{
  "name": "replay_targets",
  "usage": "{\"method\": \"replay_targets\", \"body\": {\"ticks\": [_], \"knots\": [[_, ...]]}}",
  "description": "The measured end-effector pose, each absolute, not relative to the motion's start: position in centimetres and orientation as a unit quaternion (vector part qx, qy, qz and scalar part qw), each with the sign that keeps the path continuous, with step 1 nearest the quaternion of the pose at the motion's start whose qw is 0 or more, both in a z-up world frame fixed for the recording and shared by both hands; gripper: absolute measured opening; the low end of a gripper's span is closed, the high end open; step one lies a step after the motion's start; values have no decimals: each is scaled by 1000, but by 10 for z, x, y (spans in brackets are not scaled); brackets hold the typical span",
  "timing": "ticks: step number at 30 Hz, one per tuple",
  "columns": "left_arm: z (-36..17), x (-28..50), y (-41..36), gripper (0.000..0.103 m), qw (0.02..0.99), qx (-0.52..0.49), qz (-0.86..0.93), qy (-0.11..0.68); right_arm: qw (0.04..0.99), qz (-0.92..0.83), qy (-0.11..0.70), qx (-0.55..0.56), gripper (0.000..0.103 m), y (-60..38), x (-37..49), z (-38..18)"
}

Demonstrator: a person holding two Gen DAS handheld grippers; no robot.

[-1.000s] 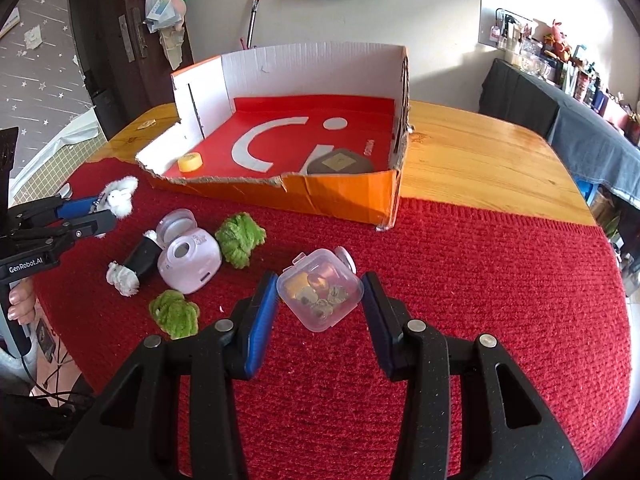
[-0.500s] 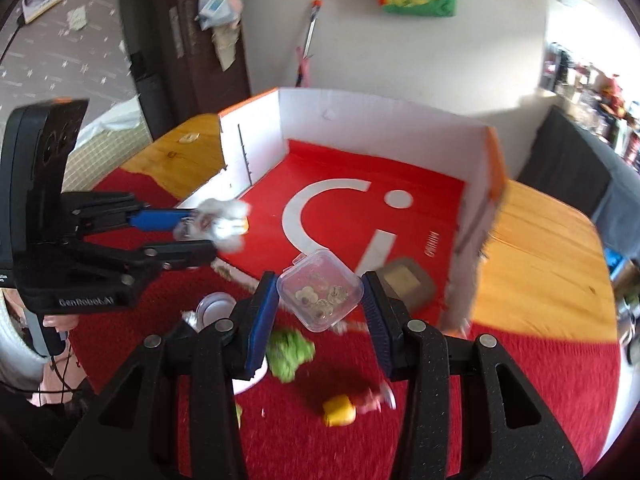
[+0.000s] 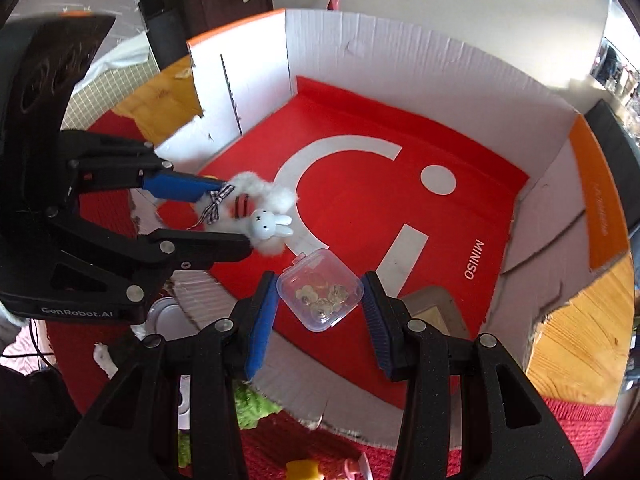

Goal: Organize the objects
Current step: 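Lift and carry white plush and clear container with both tools into orange box, then lower both items onto box floor and open both grippers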

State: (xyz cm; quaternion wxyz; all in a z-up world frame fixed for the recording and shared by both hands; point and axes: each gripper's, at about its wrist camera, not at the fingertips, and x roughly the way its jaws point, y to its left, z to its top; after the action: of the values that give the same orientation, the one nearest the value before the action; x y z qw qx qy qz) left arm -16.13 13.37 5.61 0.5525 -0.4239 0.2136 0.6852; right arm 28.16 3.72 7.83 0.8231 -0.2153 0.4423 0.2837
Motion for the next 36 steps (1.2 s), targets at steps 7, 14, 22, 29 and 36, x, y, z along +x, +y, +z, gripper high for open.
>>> {"method": "replay_targets", "body": {"ticks": [7,14,22,29,36], "knots": [[48,-161,143,41,565,-431,662,239,806,290,462,-231,41,45,284,70],[44,-159,141,42,563,-431,657,255,799,289,475,-228,41,46,286,68],[43,-160,141,42,563,-431,657,257,796,277,486,-230,41,45,288,63],[43,-160,142,43,565,-427,656,262,795,277,489,-229,41,44,287,64],[42,-160,143,44,568,-420,656,268,795,275,491,-228,41,43,285,64]]}}
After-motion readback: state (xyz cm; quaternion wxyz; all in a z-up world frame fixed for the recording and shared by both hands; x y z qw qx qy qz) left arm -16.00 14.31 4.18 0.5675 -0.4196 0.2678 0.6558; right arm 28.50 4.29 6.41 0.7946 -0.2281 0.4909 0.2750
